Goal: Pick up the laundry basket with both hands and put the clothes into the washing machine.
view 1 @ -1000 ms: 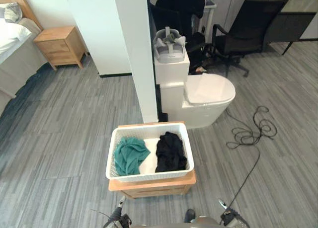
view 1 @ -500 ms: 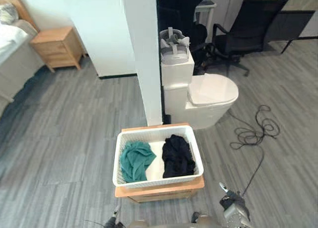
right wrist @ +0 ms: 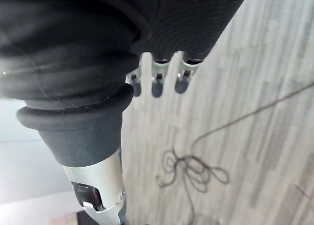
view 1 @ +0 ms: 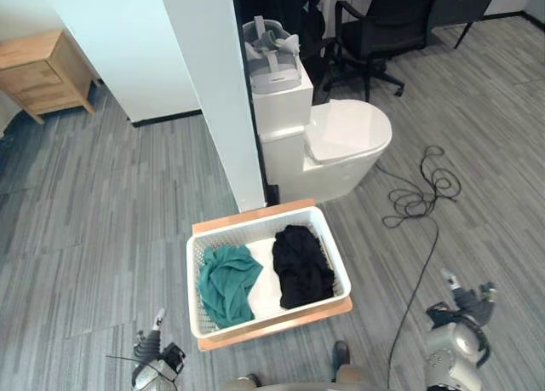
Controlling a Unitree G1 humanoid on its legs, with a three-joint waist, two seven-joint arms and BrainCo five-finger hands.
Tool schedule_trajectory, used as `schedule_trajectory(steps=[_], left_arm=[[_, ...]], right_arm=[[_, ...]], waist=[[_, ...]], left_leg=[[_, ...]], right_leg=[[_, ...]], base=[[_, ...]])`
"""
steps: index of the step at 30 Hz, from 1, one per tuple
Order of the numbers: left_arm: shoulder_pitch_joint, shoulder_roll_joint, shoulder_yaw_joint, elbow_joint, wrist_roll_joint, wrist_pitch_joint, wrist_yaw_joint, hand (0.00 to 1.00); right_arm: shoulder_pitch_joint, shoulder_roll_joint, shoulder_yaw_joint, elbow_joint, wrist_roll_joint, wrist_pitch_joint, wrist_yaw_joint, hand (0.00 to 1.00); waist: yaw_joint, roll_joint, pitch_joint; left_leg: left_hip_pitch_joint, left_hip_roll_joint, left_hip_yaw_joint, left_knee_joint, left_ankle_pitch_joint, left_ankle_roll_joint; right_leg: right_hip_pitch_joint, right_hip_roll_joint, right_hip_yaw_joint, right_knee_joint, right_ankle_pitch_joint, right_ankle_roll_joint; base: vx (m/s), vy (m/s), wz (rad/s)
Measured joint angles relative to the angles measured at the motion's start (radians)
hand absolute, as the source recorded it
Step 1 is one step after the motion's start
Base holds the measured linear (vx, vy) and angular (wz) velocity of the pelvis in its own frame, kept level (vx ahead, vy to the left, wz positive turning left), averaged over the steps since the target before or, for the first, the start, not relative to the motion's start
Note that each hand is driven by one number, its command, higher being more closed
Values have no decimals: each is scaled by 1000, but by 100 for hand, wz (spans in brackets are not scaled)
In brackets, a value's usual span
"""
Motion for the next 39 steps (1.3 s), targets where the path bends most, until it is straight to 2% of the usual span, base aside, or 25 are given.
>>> schedule_trajectory(steps=[4,8,13,17,23,30,35,39], left_arm=[[4,20,-1,-31,7,2,15,0],[4,91,-1,-90,10,-2,22,0],[-34,157,-33,-85,36,-3,16,0],[-97,247,-138,-66,89,12,-36,0],[-187,340,-242,-4,109,14,-111,0],[-287,392,-327,134,108,39,-204,0],[-426,444,-363,242,130,57,-227,0],[-475,446,-368,288,120,59,-227,0]], right_arm=[[-26,-18,-3,-38,-15,-5,-9,0],[-83,-55,21,-38,-17,-8,-5,0],[-153,-130,92,-35,-48,-5,21,0],[-285,-270,186,65,-45,1,61,0],[-387,-384,289,135,-45,27,110,0],[-467,-461,405,203,-45,66,172,0],[-632,-511,517,286,-46,73,222,0],[-687,-530,578,327,-51,88,235,0]], waist=[[-12,2,10],[-20,5,33],[-19,15,74],[-17,12,97],[-18,11,134],[-24,12,184],[-23,13,232],[-24,14,249]], left_leg=[[-5,-1,-6,-15,7,5],[-22,-2,-24,-16,21,8],[-41,-3,-36,-24,37,12],[-70,-4,-50,-27,54,15],[-95,-4,-52,-25,66,14],[-107,-4,-39,-19,69,15],[-143,-7,-22,-5,70,17],[-144,-8,-21,-3,70,17]], right_leg=[[-1,3,-4,-16,9,-11],[-10,4,-9,-23,21,-16],[-14,7,-11,-54,51,-27],[-41,10,-11,-71,86,-32],[-64,12,-3,-85,114,-39],[-81,14,18,-94,135,-37],[-118,14,40,-104,160,-37],[-120,14,45,-106,161,-38]], base=[[-21,-8,3],[-54,-17,6],[-81,-22,3],[-95,-37,3],[-96,-36,-3],[-36,-14,-8],[-50,-16,-11],[-28,-11,-5]])
